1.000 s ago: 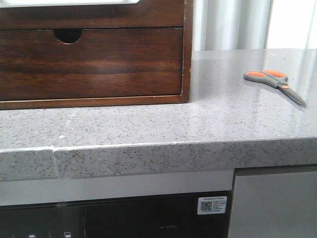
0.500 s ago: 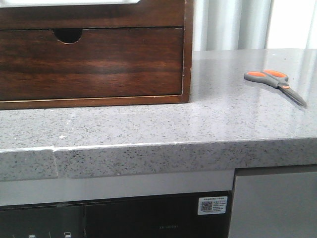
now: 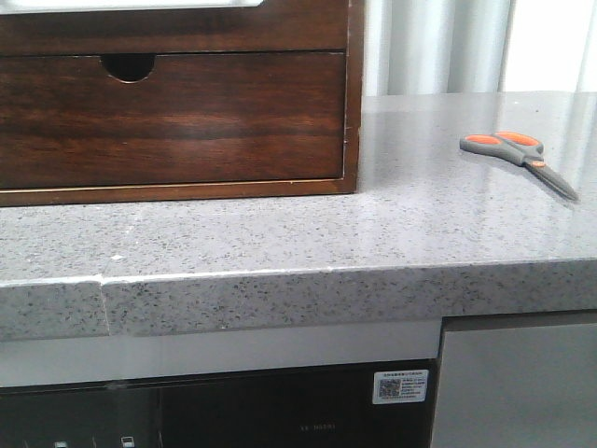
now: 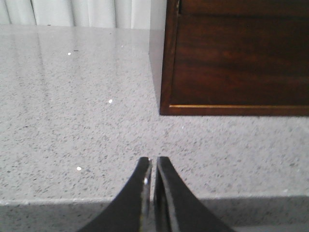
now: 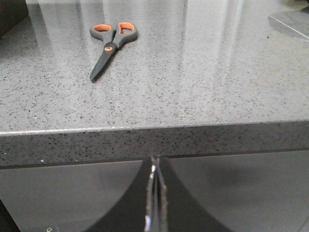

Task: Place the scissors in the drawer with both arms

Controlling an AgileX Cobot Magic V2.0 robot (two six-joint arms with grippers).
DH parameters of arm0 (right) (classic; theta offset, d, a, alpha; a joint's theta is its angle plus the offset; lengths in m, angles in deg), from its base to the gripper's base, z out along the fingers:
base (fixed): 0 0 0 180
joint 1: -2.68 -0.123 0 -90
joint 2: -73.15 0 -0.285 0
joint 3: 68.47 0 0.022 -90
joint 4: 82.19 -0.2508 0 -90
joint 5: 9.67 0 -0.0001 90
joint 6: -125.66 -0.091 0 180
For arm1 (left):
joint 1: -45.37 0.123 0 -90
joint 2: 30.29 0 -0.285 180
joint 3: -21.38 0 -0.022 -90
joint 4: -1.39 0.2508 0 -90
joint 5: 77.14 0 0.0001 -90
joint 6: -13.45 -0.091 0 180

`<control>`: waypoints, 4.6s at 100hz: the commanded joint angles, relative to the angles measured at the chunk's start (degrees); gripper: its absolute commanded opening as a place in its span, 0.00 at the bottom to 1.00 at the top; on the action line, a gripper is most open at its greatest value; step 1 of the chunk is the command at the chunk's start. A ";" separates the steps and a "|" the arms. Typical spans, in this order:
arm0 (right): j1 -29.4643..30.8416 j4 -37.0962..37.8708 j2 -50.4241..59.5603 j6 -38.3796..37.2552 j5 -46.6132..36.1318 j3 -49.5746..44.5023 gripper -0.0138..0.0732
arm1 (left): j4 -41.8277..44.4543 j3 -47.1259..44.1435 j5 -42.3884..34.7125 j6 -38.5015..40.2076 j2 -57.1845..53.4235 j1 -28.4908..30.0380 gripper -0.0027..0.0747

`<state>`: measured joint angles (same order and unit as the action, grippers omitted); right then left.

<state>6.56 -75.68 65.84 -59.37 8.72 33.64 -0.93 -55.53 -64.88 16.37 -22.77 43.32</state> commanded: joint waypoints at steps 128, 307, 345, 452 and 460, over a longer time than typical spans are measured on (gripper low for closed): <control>0.36 -7.52 -13.84 0.55 3.26 22.94 0.10 | -0.42 21.79 -7.75 -1.46 11.55 0.11 0.01; 0.36 -7.52 -14.85 0.55 3.61 22.94 0.10 | 54.32 28.74 -55.11 -16.62 57.56 -5.67 0.44; 0.36 -7.52 -14.85 0.55 3.61 22.94 0.10 | 54.30 33.25 -49.07 -19.58 63.45 -8.86 0.37; 0.36 -7.52 -14.85 0.55 3.61 22.94 0.10 | 53.95 35.62 -46.83 -20.91 67.41 -8.86 0.01; 0.36 -7.52 -14.85 0.55 3.61 22.94 0.10 | 53.95 35.62 -46.83 -20.91 67.41 -8.86 0.01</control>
<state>6.56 -83.46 52.10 -59.37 16.79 54.56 56.44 -20.94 -109.36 -8.14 45.23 34.89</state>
